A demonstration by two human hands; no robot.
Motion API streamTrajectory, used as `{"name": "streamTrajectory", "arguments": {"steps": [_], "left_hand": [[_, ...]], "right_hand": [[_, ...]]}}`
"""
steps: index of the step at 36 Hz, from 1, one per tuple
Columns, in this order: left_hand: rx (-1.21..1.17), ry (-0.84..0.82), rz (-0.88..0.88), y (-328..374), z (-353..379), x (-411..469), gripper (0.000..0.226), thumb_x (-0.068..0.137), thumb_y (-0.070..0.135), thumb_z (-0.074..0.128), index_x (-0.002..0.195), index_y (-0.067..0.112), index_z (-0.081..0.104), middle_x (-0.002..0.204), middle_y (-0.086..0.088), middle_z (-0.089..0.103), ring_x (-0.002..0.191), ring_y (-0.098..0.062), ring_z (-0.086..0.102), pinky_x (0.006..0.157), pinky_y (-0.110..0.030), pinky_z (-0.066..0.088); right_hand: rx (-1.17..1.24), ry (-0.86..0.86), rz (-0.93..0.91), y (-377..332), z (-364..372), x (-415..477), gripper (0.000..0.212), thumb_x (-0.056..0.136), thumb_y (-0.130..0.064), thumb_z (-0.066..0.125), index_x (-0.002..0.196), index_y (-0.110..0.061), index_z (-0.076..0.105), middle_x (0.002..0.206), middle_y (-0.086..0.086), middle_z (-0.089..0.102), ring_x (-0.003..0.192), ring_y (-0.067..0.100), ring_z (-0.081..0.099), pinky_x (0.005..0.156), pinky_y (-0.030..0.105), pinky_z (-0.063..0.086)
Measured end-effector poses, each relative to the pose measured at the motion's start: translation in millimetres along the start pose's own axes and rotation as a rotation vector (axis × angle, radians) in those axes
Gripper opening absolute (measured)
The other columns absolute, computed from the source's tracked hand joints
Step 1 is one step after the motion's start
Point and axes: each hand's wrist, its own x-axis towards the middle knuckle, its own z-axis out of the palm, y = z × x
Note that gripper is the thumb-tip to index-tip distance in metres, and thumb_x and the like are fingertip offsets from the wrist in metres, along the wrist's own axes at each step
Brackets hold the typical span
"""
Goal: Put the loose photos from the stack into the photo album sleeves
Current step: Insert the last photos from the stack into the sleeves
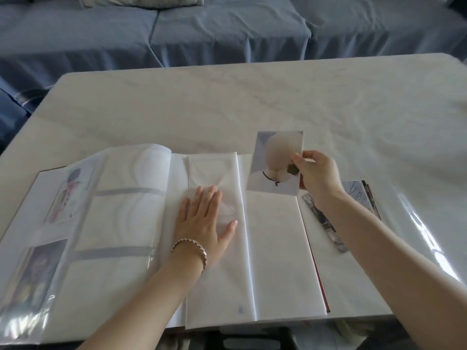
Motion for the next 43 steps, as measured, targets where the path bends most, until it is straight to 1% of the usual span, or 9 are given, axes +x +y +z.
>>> {"name": "streamTrajectory", "arguments": {"steps": [6,12,17,26,29,31,36,39,43], "left_hand": [[-0.017,-0.015,0.006,-0.7,-0.6,-1.3,0.076,0.090,0.060,0.021,0.149,0.022,-0.006,0.157,0.011,-0.010,0.132,0.000,-0.027,0.106,-0.028,-0.024],[-0.011,-0.018,0.009,-1.5,-0.7,-1.3,0.074,0.091,0.060,0.020,0.149,0.023,-0.006,0.157,0.012,-0.011,0.142,-0.008,-0.018,0.105,-0.028,-0.025],[0.000,-0.009,0.005,-0.3,-0.9,-0.9,0.078,0.084,0.062,0.011,0.150,0.024,-0.003,0.157,0.012,-0.008,0.142,-0.008,-0.016,0.103,-0.026,-0.027],[0.023,-0.014,0.005,-0.3,-1.1,-0.4,0.084,0.076,0.065,-0.002,0.150,0.024,-0.003,0.156,0.014,-0.009,0.130,0.002,-0.027,0.100,-0.024,-0.031],[0.013,-0.028,0.001,-0.4,-0.4,-0.5,0.080,0.080,0.063,0.007,0.150,0.024,-0.003,0.156,0.013,-0.010,0.130,0.002,-0.028,0.100,-0.024,-0.031],[0.013,-0.031,-0.001,-0.5,-0.3,-0.1,0.080,0.080,0.063,0.006,0.149,0.024,-0.004,0.156,0.014,-0.011,0.129,0.001,-0.029,0.101,-0.025,-0.030],[0.022,-0.026,0.001,1.3,-2.8,-0.8,0.090,0.068,0.065,-0.012,0.149,0.026,-0.007,0.155,0.014,-0.014,0.130,0.000,-0.030,0.103,-0.027,-0.027],[-0.010,-0.022,-0.005,0.8,-3.4,-0.5,0.083,0.077,0.068,0.000,0.149,0.025,-0.008,0.155,0.010,-0.020,0.136,-0.004,-0.027,0.104,-0.027,-0.026],[-0.008,-0.023,-0.059,0.4,-4.6,-2.0,0.081,0.088,0.064,0.024,0.148,0.023,-0.011,0.154,-0.006,-0.025,0.141,-0.017,-0.024,0.102,-0.028,-0.030]], "right_hand": [[-0.031,0.053,-0.089,13.4,22.7,-8.7,0.007,0.094,-0.018,0.052,0.100,-0.015,0.054,0.076,-0.001,0.066,0.051,-0.005,0.057,0.063,0.030,0.050],[-0.028,0.164,-0.172,19.3,25.5,-12.5,0.006,0.096,-0.026,0.051,0.097,-0.020,0.048,0.071,-0.009,0.063,0.049,-0.012,0.055,0.046,0.008,0.039],[-0.056,0.161,-0.180,20.3,27.2,-10.7,0.004,0.096,-0.022,0.051,0.097,-0.019,0.049,0.070,-0.008,0.062,0.048,-0.010,0.054,0.044,0.005,0.036],[-0.055,0.167,-0.136,26.0,31.6,-9.1,0.003,0.095,-0.019,0.051,0.097,-0.019,0.049,0.073,-0.005,0.063,0.047,-0.004,0.054,0.045,0.007,0.038],[-0.029,0.136,-0.077,30.4,32.9,-9.2,0.008,0.095,-0.019,0.052,0.102,-0.017,0.051,0.081,0.000,0.066,0.052,-0.007,0.057,0.052,0.016,0.044],[-0.058,0.106,-0.072,34.1,35.7,-11.6,0.005,0.095,-0.020,0.052,0.099,-0.019,0.051,0.078,-0.002,0.066,0.060,0.000,0.059,0.046,0.012,0.041],[-0.177,-0.038,-0.025,42.7,45.7,-16.9,0.007,0.090,-0.019,0.058,0.098,-0.019,0.058,0.075,-0.002,0.068,0.061,0.010,0.059,0.046,0.021,0.037],[-0.221,-0.086,0.015,42.0,45.1,-12.1,0.007,0.088,-0.018,0.060,0.094,-0.015,0.063,0.068,-0.003,0.067,0.054,0.010,0.055,0.045,0.019,0.037],[-0.256,-0.125,0.029,35.3,39.0,-5.8,0.010,0.086,-0.014,0.061,0.090,-0.010,0.069,0.062,0.000,0.065,0.057,0.020,0.054,0.061,0.031,0.048]]}}
